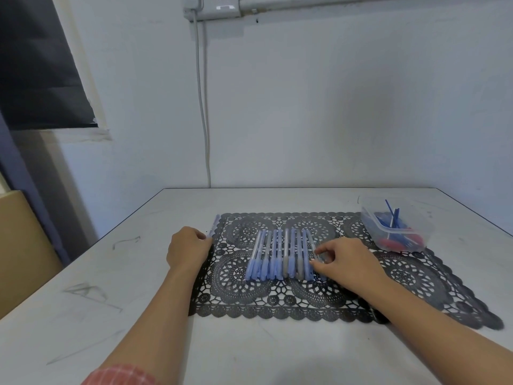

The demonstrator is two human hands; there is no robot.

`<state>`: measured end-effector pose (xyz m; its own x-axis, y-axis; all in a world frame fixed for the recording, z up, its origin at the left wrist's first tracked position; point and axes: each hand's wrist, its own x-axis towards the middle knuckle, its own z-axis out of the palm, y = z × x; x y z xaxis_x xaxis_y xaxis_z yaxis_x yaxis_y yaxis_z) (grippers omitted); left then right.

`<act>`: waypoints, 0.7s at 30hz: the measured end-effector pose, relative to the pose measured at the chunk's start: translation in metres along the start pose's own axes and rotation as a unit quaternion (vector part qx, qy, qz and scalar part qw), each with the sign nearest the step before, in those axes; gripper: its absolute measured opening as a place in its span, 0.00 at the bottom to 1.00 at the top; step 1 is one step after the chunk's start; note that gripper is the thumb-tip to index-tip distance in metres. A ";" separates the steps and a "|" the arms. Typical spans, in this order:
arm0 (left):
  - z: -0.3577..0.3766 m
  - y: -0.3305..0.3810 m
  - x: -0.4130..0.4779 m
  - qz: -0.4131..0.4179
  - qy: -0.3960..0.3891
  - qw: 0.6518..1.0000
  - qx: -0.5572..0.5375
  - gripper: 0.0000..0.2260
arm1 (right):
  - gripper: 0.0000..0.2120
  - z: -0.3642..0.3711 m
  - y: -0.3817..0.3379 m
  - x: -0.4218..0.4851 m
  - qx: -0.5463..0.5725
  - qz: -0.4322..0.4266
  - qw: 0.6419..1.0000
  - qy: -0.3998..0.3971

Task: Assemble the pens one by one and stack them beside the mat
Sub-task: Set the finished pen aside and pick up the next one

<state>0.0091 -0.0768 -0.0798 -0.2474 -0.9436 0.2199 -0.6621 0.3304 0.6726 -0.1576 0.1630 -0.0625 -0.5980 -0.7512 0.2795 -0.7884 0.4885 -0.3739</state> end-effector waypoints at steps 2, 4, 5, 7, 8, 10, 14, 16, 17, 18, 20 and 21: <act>0.000 0.000 0.000 0.001 0.001 1.000 0.003 0.08 | 0.17 0.000 -0.001 -0.001 -0.006 0.005 1.000 -0.002; 0.000 -0.001 0.000 0.002 0.002 1.000 0.005 0.09 | 0.18 0.000 -0.002 -0.001 -0.010 0.011 1.000 -0.001; 0.000 -0.001 -0.001 0.001 0.002 1.000 0.007 0.09 | 0.19 -0.001 -0.002 -0.001 -0.012 0.013 1.000 -0.002; -0.001 -0.001 -0.001 -0.001 0.000 1.000 0.008 0.10 | 0.20 -0.001 -0.003 -0.001 -0.016 0.016 1.000 -0.004; -0.001 -0.001 -0.001 -0.001 -0.001 1.000 0.008 0.10 | 0.21 -0.001 -0.002 -0.001 -0.016 0.017 1.000 -0.006; 0.000 -0.001 0.000 -0.003 -0.002 1.000 0.007 0.12 | 0.21 0.000 -0.001 -0.001 -0.013 0.019 1.000 -0.006; -0.002 0.001 0.000 0.016 0.010 1.000 -0.009 0.18 | 0.21 0.002 0.002 0.001 0.009 0.037 0.999 0.014; -0.003 0.006 -0.002 0.053 0.026 0.998 -0.015 0.20 | 0.20 0.001 0.004 0.002 0.067 0.052 0.996 0.040; -0.004 0.009 -0.003 0.075 0.032 0.996 -0.022 0.20 | 0.19 0.000 0.004 0.002 0.101 0.055 0.992 0.056; -0.004 0.013 -0.004 0.098 0.036 0.994 -0.031 0.18 | 0.19 -0.002 0.004 0.002 0.133 0.057 0.987 0.070; -0.005 0.023 -0.009 0.143 0.035 0.988 -0.051 0.14 | 0.19 -0.005 0.001 0.001 0.203 0.065 0.972 0.100; -0.006 0.029 -0.013 0.166 0.030 0.984 -0.061 0.12 | 0.19 -0.006 -0.001 0.001 0.248 0.072 0.960 0.110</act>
<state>-0.0027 -0.0546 -0.0588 -0.3911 -0.7847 0.4809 -0.4610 0.6193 0.6356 -0.1586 0.1647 -0.0565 -0.7543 -0.5537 0.3528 -0.5624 0.2676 -0.7824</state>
